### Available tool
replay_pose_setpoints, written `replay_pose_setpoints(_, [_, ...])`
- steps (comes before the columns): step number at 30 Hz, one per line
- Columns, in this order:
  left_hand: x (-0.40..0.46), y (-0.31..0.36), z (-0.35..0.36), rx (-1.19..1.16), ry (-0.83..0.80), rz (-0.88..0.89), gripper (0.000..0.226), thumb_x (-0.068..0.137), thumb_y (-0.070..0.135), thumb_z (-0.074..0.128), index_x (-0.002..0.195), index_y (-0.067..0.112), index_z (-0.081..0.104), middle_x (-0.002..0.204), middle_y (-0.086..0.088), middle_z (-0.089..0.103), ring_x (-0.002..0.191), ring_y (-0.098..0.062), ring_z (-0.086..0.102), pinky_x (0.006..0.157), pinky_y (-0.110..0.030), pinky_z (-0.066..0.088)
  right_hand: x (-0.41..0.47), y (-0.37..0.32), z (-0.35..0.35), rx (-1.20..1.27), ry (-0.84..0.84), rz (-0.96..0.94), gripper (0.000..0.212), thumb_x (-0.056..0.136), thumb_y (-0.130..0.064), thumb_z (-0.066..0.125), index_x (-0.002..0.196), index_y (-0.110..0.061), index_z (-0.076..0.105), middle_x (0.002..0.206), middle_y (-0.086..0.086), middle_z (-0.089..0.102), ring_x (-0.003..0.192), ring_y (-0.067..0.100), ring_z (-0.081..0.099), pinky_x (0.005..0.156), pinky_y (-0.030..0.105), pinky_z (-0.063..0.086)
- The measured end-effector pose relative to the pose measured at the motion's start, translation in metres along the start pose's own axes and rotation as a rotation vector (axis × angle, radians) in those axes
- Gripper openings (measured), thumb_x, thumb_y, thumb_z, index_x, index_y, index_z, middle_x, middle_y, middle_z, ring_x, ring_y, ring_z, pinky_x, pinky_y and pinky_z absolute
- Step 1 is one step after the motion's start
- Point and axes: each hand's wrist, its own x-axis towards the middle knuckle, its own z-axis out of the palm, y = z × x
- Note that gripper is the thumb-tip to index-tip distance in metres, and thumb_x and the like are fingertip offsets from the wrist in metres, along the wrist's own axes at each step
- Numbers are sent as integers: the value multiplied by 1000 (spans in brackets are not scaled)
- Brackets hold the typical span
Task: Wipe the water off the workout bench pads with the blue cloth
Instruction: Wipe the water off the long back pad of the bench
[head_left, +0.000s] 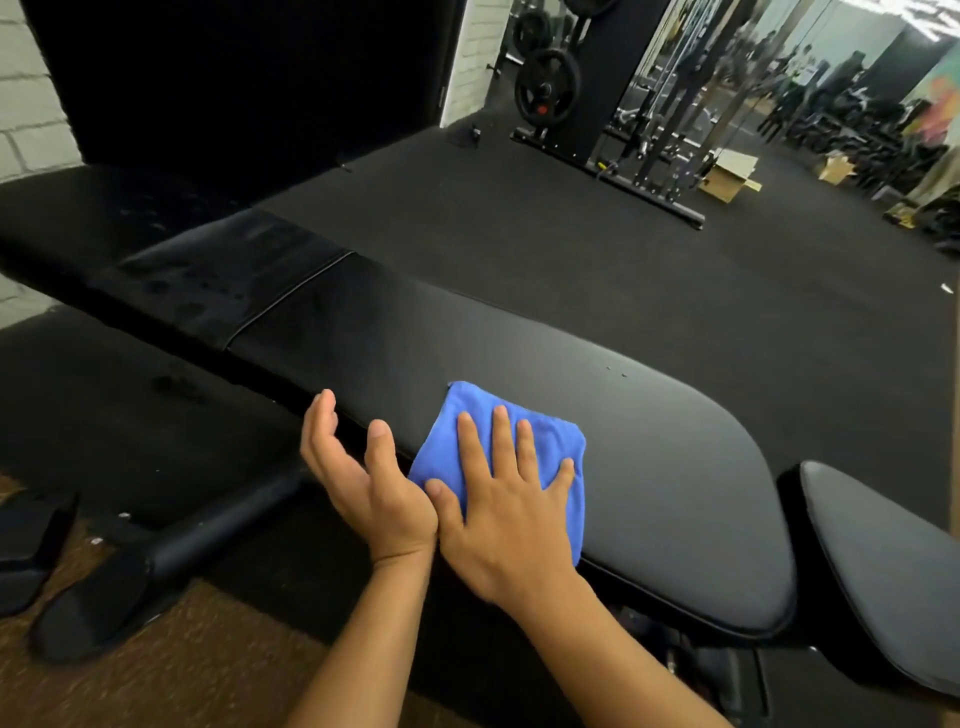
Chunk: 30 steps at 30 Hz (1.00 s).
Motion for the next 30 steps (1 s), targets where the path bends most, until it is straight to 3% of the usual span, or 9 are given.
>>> replay_pose_setpoints(5, [-2,-4,8,39,-41,99,61,89,27,49,145,2,47,152,-16,41,143,-28,40,119,-47,31,19,9,0,35,15,30,71,96,-69,20,157,-44,-6,168,-3,-16,153,24,-17,112,72,-7])
replay_pose_setpoints(11, [5,-1,21,26,-103,220,62,89,21,50,144,-8,43,153,-22,38,146,-27,38,121,-41,29,128,35,-15,142,-33,150,73,92,-75,24,157,-46,5,169,-5,-7,154,25,-12,111,74,-9])
replay_pose_setpoints(17, [14,-2,29,37,-120,191,63,89,24,51,144,-6,44,154,-19,40,146,-25,38,120,-39,29,192,43,-20,71,1,211,72,91,-73,22,157,-45,11,169,0,1,154,29,-5,110,75,-7])
replay_pose_setpoints(30, [14,12,20,102,-143,81,56,91,20,52,145,3,49,154,-8,44,145,-11,38,115,-17,27,147,31,-17,56,15,152,81,88,-80,23,158,-43,5,169,-3,-5,155,26,-8,109,77,-7])
